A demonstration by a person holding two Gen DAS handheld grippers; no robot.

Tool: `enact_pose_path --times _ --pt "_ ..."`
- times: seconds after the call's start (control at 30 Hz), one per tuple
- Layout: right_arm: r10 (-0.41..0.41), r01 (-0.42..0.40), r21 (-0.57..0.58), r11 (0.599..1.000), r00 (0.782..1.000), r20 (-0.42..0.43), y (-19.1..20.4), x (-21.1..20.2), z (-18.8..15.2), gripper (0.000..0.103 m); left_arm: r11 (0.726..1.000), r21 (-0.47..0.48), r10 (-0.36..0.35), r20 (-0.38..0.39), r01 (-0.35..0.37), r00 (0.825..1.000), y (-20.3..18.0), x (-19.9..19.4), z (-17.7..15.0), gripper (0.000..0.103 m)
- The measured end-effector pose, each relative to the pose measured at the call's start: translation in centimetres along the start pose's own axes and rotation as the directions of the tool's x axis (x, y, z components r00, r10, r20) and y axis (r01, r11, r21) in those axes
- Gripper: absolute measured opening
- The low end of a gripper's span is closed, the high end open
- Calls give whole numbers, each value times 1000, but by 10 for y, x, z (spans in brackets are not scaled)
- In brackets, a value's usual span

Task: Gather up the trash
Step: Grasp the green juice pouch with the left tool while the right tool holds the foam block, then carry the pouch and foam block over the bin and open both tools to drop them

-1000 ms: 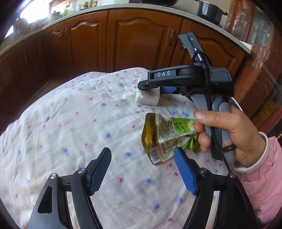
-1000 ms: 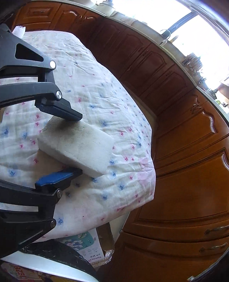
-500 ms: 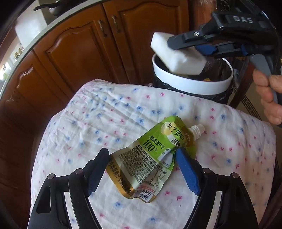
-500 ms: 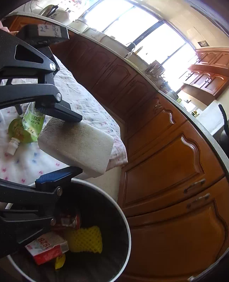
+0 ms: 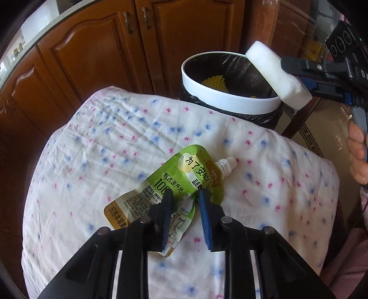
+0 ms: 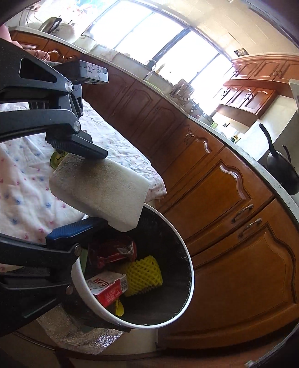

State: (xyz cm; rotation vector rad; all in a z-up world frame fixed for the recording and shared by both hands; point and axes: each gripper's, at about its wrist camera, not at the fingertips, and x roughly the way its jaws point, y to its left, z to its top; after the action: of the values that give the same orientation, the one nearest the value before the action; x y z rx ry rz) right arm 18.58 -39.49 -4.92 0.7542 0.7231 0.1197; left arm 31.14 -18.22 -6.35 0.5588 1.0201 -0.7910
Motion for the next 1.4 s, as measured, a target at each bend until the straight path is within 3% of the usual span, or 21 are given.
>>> enact_pose_path --times 0.07,0.2,0.3,0.37,0.43,0.57,0.67,0.83,1.07,1.2,1.4 --pt "8 -8 -11 1000 1000 1 5 -5 -7 53 999 -34 7 -21 -8 1000 -3 -9 -7 4" --pt "29 -28 -24 999 1000 12 10 -15 -18 53 997 -53 48 -48 -51 998 -10 -14 -20 4" --pt "43 -43 -18 999 999 8 11 -21 -28 53 994 -52 96 -67 -99 993 -15 -12 -21 13" --pt "43 -43 -14 999 999 0 11 -22 -35 54 990 -37 133 -66 -135 989 -19 -9 -24 30" --pt "43 -43 -13 999 999 -10 10 -23 -42 54 989 -24 147 -52 -149 988 -23 -7 -26 32" --pt "30 -31 -14 999 999 -17 8 -27 -54 54 989 -65 135 -5 -135 991 -24 -11 -31 9" --pt "30 -30 -10 1000 999 -26 6 -28 -59 54 984 -121 139 30 -134 990 -21 -17 -37 4" --pt "23 -24 -26 999 1000 -17 10 -35 -63 54 969 -240 91 110 -63 990 -21 -34 -51 1" --pt "-29 31 -93 995 999 27 16 -46 -60 54 931 -359 29 234 58 972 -38 -50 -60 1" --pt "-56 60 -113 992 998 41 14 -50 -59 54 916 -387 0 257 103 966 -46 -48 -55 1" --pt "-87 94 -111 989 994 67 4 -59 -53 54 925 -366 5 277 101 961 -63 -48 -32 1"
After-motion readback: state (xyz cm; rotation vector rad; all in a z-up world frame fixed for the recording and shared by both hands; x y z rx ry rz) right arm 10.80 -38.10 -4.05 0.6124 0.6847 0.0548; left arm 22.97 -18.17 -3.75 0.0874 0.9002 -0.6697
